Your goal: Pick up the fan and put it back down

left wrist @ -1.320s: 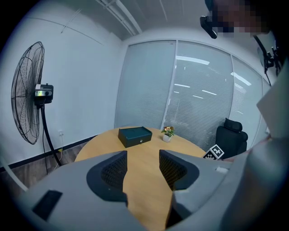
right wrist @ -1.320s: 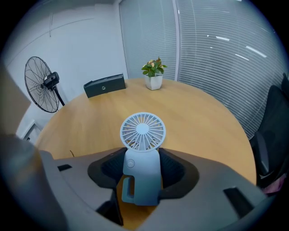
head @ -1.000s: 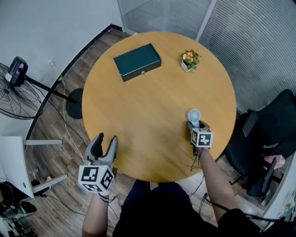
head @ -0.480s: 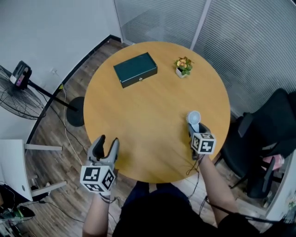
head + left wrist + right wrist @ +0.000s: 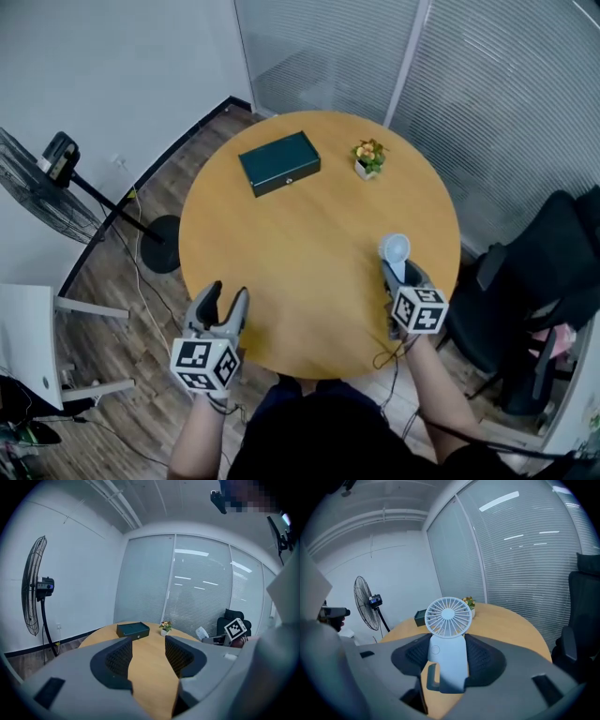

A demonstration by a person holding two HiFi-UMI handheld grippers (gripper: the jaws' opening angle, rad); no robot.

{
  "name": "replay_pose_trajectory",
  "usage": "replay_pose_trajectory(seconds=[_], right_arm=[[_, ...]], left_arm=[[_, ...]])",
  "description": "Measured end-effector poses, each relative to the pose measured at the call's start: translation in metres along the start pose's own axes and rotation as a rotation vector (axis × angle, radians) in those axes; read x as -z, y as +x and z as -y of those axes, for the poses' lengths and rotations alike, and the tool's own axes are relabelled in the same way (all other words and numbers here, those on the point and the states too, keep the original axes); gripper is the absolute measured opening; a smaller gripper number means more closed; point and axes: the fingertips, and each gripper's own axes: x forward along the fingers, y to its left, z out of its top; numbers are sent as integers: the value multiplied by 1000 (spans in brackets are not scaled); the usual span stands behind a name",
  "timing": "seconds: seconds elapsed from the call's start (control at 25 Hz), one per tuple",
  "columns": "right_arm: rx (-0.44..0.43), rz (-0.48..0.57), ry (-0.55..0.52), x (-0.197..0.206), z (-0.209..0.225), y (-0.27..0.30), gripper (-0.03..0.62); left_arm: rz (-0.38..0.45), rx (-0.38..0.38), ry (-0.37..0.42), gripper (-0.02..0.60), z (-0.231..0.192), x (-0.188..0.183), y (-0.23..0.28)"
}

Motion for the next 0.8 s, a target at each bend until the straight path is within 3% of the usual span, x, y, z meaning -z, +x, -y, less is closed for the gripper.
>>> replay_pose_trajectory(seconds=[0.44, 0.8], right_arm=[[-136, 234, 30, -95, -44, -65, 221], [-273, 375, 83, -148, -64, -105, 219]], left_arm=[[57, 6, 12, 213, 15, -28, -13], [83, -3, 32, 212, 33, -42, -16]])
